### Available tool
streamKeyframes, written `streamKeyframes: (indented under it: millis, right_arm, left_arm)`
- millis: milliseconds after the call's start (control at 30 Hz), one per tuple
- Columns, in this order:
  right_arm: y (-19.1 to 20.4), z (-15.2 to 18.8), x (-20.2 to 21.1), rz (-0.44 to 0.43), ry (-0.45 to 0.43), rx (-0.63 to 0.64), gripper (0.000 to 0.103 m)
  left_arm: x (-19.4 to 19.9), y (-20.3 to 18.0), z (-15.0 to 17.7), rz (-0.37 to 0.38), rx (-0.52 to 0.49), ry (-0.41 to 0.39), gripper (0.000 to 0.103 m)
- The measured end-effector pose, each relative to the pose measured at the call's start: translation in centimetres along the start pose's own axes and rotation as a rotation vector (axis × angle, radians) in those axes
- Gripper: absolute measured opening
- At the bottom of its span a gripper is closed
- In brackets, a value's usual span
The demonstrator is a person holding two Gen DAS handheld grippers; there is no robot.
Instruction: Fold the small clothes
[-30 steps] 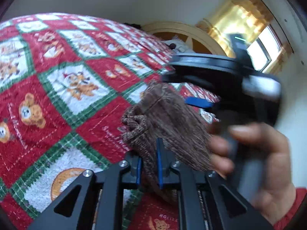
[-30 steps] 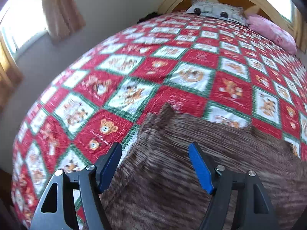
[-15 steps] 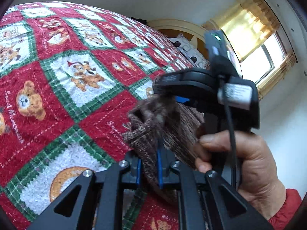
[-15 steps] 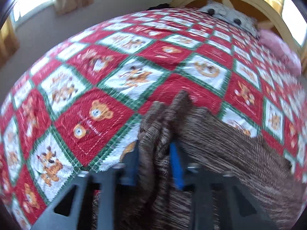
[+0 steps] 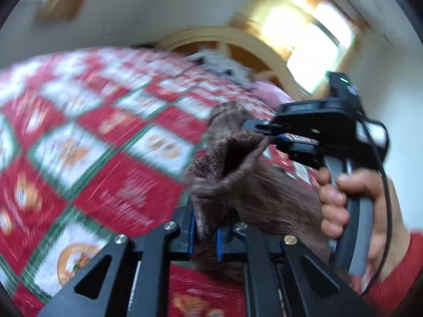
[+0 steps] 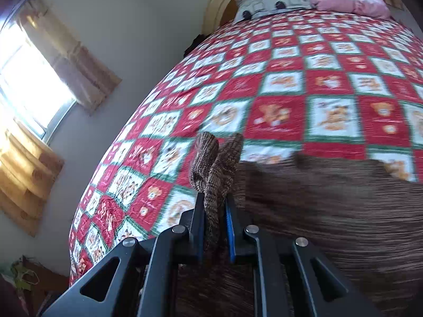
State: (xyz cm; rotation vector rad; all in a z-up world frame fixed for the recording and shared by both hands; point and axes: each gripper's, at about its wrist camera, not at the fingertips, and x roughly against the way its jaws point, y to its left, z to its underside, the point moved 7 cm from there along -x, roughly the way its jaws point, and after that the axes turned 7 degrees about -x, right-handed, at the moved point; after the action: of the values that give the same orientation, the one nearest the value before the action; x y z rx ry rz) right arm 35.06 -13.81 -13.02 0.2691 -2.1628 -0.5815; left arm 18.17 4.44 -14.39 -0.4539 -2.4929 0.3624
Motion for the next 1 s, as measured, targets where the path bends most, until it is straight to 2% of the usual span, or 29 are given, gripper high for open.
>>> streamKeyframes:
  millis: [133, 200, 367, 500, 700, 1000]
  right_arm:
    - [-3.6, -1.5, 4.1, 0.013, -0.04, -0.01, 0.013]
    - [-5.7, -2.3, 6.4, 0.036, -0.065, 0.0, 0.013]
    - [-11.3, -3.0, 11.2, 0.094, -0.118, 0.002, 0.012]
    - [-16.8, -2.6, 14.1, 0.122, -0.154, -0.061, 0.012]
    - [-23.0, -0.1, 14.5, 0.137, -0.145, -0.154, 0.012]
    - [-26.0, 2.2, 13.2, 0.102, -0.14, -0.216, 0.012]
  left_arm:
    - [0.6, -5.9, -1.2, 0.059, -0.208, -0.035, 0.011]
    - [0.6, -9.6, -1.2, 0.113, -0.309, -0.049, 0.009]
    - [0.2, -17.0, 0.6, 0.233, -0.479, -0.042, 0.008]
    - [-0.7, -21.5, 2.6, 0.305, -0.557, -0.011, 0.007]
    - [-1.6, -24.6, 5.9, 0.343, -0.631, 0.057, 0.007]
    - [-1.4, -25.5, 7.5, 0.326, -0.664, 0.124, 0.007]
